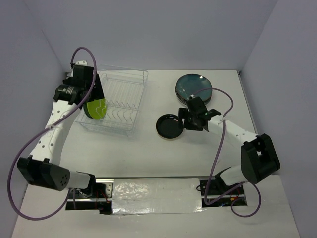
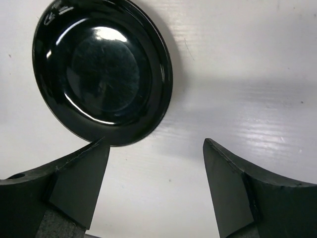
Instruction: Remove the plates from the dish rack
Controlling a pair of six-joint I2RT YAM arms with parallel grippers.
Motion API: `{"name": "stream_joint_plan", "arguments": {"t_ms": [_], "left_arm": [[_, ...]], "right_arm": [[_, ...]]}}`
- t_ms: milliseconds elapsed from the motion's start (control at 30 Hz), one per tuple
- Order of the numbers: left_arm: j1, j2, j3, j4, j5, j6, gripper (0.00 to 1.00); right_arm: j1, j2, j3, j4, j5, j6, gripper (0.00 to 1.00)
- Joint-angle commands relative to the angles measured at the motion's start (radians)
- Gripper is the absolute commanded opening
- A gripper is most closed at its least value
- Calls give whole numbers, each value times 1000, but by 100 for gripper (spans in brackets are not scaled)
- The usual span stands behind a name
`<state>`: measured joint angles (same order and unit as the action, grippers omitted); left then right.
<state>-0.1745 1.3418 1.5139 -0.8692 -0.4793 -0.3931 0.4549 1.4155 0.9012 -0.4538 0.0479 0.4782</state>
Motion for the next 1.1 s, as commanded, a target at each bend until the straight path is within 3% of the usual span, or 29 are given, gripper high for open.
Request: {"name": "stream_joint_plan", "arguments": {"t_ms": [0,100,200,367,600,800,1067], "left_arm": [[33,57,49,1,-64,22,99],[62,144,75,28,-56,40,100],[75,204,110,39,-68,43,97],[84,347,170,56,-77,56,76],[98,508,236,33,-97,46,69],[109,542,213,52,-90,43,63],[124,539,131,99,-41,51,35]], "right_arm": [[5,-52,27,-68,9,-49,83],[33,-215,-7,-16,-95,-58,83],[51,-306,-24,-23,-95,-52,83],[76,-404,-45,-49,-121,-66,84],[103,-461,-85,-33,-125,-73,84],[120,-461,-94,-16,-125,-72,84],[149,-458,-58,-36,-89,-61,84]]}}
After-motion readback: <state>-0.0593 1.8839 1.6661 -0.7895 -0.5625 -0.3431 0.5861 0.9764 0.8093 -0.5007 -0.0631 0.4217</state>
